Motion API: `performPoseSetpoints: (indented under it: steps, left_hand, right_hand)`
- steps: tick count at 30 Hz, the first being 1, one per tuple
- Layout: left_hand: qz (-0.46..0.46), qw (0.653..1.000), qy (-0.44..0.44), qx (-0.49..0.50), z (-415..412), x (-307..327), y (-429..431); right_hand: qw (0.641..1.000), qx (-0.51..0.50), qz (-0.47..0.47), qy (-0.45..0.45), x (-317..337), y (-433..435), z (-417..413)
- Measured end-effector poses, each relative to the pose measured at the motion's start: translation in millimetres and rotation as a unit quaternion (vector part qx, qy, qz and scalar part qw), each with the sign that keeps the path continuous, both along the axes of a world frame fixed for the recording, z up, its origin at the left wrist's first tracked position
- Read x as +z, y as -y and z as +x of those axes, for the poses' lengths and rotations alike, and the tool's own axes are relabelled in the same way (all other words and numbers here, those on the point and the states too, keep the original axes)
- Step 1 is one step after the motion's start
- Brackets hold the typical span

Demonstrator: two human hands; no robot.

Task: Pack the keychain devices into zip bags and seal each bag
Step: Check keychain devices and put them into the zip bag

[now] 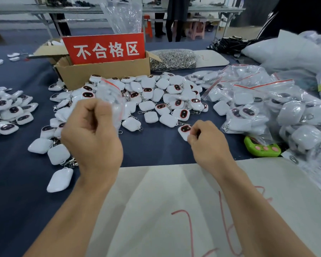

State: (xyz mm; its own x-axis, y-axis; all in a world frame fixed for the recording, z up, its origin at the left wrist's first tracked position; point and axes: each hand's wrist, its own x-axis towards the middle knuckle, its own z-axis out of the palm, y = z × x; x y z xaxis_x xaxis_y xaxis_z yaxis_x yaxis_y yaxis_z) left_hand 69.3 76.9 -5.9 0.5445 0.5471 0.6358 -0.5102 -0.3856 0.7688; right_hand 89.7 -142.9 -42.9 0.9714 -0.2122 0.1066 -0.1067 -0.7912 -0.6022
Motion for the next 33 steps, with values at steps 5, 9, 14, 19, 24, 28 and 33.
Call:
performPoseSetpoints:
  steps: [5,9,14,19,24,28,33]
  left_hand:
    - [0.336,0.882,-0.311,-0.110,-10,-30,31]
    - [0.384,0.829,-0.386,-0.126,-13,-37,42]
    - [0.376,0.848,-0.347,-0.137,-18,-37,46]
    - [0.436,0.828,-0.326,-0.132,-17,-34,47]
    - [0.349,0.901,-0.249,-0.066,-18,-36,50]
    - [0.163,0.951,-0.218,-0.147,-19,-28,51]
    - [0.064,0.925,-0.246,-0.284,-16,-26,53]
  right_hand:
    - [0.999,0.028,0.018,-0.010,8,-3,-5]
    - [0.998,0.049,-0.033,-0.011,10,-4,-5]
    - [0.998,0.027,0.061,0.003,9,-4,-8]
    - [0.978,0.011,0.200,0.054,11,-10,-14]
    - [0.851,0.019,0.524,-0.019,23,-13,-22]
    - [0.809,0.071,0.582,-0.048,25,-15,-28]
    - [0.810,0.087,0.576,-0.071,25,-20,-32]
